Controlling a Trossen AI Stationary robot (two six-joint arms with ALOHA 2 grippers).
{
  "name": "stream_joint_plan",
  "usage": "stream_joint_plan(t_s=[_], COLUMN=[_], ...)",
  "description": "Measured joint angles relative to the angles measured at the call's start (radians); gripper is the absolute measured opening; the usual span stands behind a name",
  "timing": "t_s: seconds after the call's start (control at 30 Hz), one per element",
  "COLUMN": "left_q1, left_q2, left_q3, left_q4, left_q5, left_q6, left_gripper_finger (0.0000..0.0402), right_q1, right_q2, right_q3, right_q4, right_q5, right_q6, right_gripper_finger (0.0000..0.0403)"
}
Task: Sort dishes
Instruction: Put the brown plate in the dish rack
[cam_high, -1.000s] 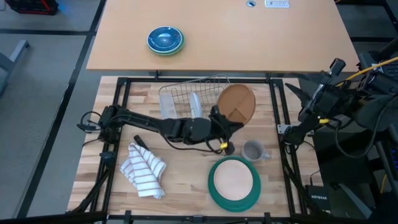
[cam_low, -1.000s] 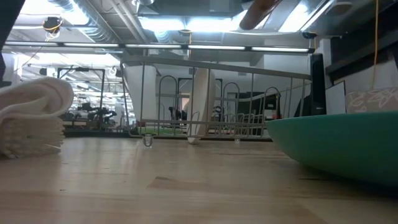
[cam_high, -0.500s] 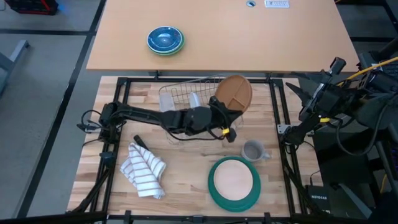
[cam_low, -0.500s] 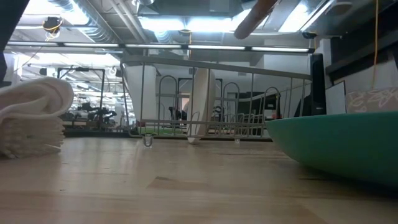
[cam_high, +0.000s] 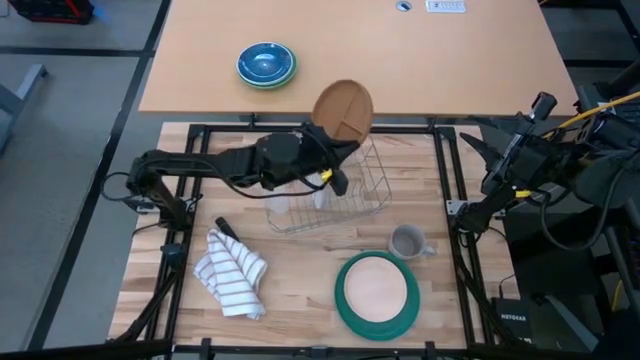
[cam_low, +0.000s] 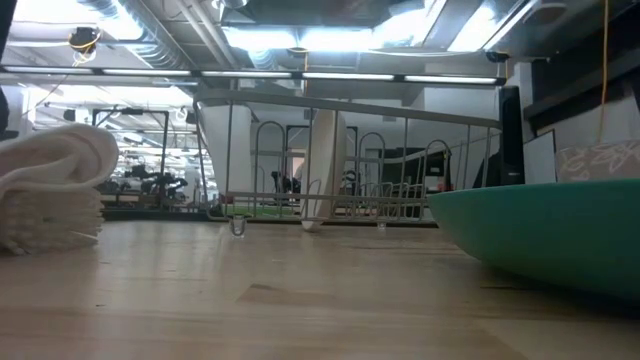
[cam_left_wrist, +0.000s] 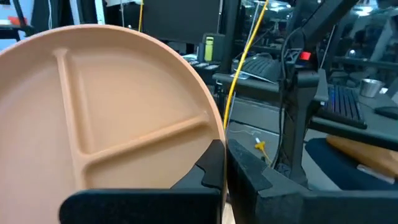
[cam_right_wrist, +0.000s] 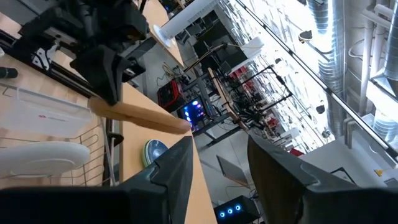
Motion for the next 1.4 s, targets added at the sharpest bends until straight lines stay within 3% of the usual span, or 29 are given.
stream_joint_plan(t_s=[0.13,0.23,0.43,0.6,1.0,1.4], left_q1=[0.017,0.026,0.032,0.013,-0.023,-0.047], left_q2=[-0.051,-0.078,-0.088,-0.088,0.017,0.127], left_q3=[-0.142,-0.28,-0.523,-0.647,-0.688,-0.686], left_q4=[0.048,0.19,0.624,0.883,1.105,1.171], left_q5=[0.001,0.013,0.1,0.109,0.102,-0.019], left_q6=[-0.053,-0.089,-0.21,-0.265,-0.39,-0.477], left_gripper_finger=[0.0,0.0,0.0,0.0,0.0,0.0], right_q1=[0.0,0.0,0.0,0.0,0.0,0.0], right_q2=[0.0,0.0,-0.002,-0.023,-0.096,-0.178], right_q3=[0.0,0.0,-0.012,-0.093,-0.377,-0.63], right_q4=[0.0,0.0,0.0,0.0,0.001,0.0], right_q5=[0.0,0.0,0.0,0.001,0.054,0.054], right_q6=[0.0,0.0,0.0,0.001,0.16,0.353], right_gripper_finger=[0.0159,0.0159,0.0159,0.0159,0.0159,0.0159])
